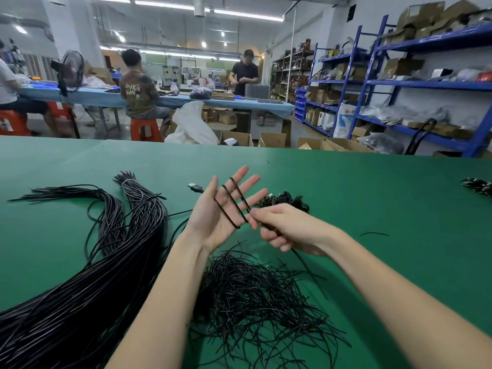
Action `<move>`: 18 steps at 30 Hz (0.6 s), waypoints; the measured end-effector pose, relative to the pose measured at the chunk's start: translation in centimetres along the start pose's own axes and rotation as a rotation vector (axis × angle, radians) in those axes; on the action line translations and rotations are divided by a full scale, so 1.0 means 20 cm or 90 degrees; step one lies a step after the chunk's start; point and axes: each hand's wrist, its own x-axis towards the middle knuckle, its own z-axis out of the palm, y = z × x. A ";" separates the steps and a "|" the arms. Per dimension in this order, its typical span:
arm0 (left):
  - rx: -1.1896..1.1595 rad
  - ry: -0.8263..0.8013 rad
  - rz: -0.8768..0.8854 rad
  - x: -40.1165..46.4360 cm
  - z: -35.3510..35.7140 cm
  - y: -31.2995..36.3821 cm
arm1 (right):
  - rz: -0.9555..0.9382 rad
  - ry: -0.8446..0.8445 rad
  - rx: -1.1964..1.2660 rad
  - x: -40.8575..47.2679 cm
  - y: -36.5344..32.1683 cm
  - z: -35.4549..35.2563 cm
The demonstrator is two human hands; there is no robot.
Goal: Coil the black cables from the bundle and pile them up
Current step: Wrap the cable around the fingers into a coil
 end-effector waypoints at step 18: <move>0.142 -0.287 -0.212 -0.08 0.07 -0.02 | 0.190 -0.216 -0.261 0.00 -0.09 -0.31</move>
